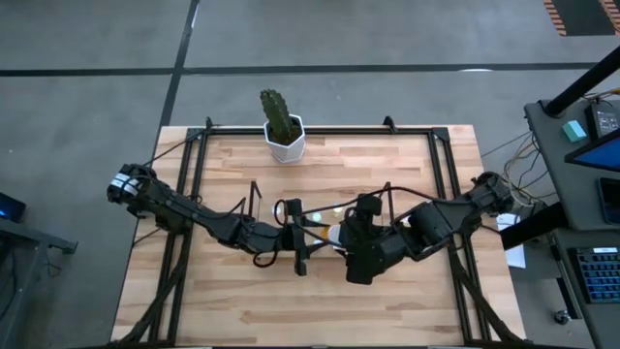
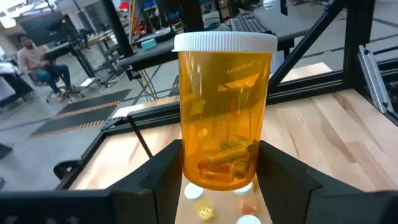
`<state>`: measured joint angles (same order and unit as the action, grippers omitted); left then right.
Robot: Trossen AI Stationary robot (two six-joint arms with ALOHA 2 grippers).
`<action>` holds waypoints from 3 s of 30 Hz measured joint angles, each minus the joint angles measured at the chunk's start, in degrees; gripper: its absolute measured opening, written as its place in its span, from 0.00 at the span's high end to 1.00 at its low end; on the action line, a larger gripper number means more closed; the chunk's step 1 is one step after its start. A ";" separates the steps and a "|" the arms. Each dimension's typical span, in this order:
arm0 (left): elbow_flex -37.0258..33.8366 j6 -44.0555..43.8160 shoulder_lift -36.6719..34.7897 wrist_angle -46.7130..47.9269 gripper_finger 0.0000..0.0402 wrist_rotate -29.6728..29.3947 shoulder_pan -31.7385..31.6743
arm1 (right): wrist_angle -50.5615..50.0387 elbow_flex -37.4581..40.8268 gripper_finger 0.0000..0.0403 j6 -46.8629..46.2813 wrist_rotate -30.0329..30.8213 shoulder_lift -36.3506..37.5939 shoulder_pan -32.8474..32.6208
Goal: Pick and place medicine bottles onto shelf by color
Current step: Put the orange pill bottle on the shelf aligned with the other orange pill bottle
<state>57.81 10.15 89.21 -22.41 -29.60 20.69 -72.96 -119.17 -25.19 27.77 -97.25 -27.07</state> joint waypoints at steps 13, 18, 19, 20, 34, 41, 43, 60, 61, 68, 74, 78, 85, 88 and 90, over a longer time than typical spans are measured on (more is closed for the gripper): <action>0.23 -0.52 0.00 0.00 0.59 -0.81 -0.11 | -3.41 -1.27 0.27 -1.19 0.07 -1.33 0.87; 0.29 -0.50 0.00 -0.04 0.59 -0.79 -0.11 | -3.11 -1.19 0.27 -1.00 0.22 -1.33 1.47; 0.34 -0.50 0.00 -0.15 0.59 -0.79 -0.11 | -2.81 -1.14 0.27 -0.76 0.22 -1.33 1.57; 0.36 -0.48 0.00 -0.57 0.59 -0.79 -0.11 | -2.46 -1.01 0.28 -0.64 0.24 -1.33 1.61; 0.38 -0.48 0.00 -2.23 0.59 -0.84 -0.13 | -1.38 -0.86 0.44 1.79 0.02 -1.57 2.56; 0.36 -2.09 0.00 -2.26 0.56 -0.73 -0.11 | -1.41 -0.89 0.52 1.60 -1.79 -1.56 2.88; 0.35 -2.31 0.00 -2.27 0.53 -0.67 -0.11 | -1.51 -0.91 0.52 1.63 -2.36 -1.55 3.12; -0.20 -2.34 -5.42 9.34 0.36 -0.53 0.33 | -13.42 -5.39 0.51 6.12 -10.22 -1.53 8.13; -0.21 -2.36 -6.02 10.12 0.36 -0.53 0.37 | -14.52 -5.39 0.51 7.15 -10.25 -1.50 8.69; -0.23 -2.29 -9.53 13.05 0.36 -0.69 0.94 | -17.02 -3.57 0.51 14.25 -15.98 -1.20 14.56; -0.45 -2.34 -13.07 16.26 0.36 -0.75 1.03 | -17.01 0.42 0.51 21.99 -19.21 -0.46 19.88; -2.03 -2.34 -16.38 16.32 0.36 -0.73 1.60 | -15.72 5.04 0.51 26.65 -20.91 1.46 21.61; -7.92 -2.34 -22.86 11.58 0.36 -0.70 2.45 | -3.36 19.40 0.51 30.38 -25.27 9.47 23.57; -9.57 -2.31 -24.96 9.41 0.36 -0.73 2.45 | -0.89 25.06 0.51 31.37 -25.46 11.91 24.96; -10.19 -2.10 -25.75 8.88 0.36 -0.73 2.45 | -0.97 27.53 0.51 31.98 -25.44 12.22 26.12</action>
<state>47.62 8.05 63.46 -13.54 -30.33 23.14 -73.93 -91.64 6.79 2.33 -85.03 -0.95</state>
